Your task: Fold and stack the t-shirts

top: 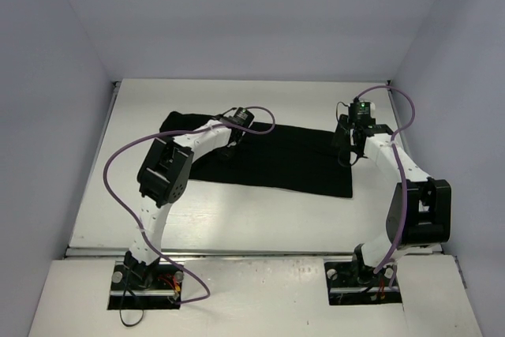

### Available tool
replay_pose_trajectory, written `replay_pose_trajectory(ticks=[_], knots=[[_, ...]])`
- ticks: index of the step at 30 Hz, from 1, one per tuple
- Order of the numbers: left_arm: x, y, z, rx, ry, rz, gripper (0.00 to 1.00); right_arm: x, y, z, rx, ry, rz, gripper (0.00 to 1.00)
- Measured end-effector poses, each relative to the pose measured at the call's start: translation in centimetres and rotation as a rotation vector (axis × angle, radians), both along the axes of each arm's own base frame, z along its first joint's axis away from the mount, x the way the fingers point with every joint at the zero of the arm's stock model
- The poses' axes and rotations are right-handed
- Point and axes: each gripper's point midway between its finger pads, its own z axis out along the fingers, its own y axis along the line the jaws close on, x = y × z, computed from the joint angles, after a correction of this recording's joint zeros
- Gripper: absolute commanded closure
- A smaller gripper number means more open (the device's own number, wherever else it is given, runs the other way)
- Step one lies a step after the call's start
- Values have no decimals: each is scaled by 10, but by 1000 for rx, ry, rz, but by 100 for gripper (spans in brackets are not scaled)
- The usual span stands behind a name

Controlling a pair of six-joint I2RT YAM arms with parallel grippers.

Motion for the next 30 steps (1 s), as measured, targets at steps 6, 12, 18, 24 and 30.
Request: replay_pose_trajectory(ticks=[6, 12, 18, 24, 30], knots=[[3, -2, 17, -89, 28, 1, 100, 0, 0, 1, 0, -2, 0, 55], [-1, -17, 59, -255, 37, -1, 100, 0, 0, 2, 1, -6, -1, 55], [-30, -38, 85, -428, 112, 0, 92, 0, 0, 4, 1, -12, -1, 55], [-69, -50, 69, -513, 303, 25, 34, 0, 0, 5, 1, -13, -1, 55], [-72, -45, 74, -553, 332, 68, 30, 0, 0, 5, 1, -13, -1, 55]])
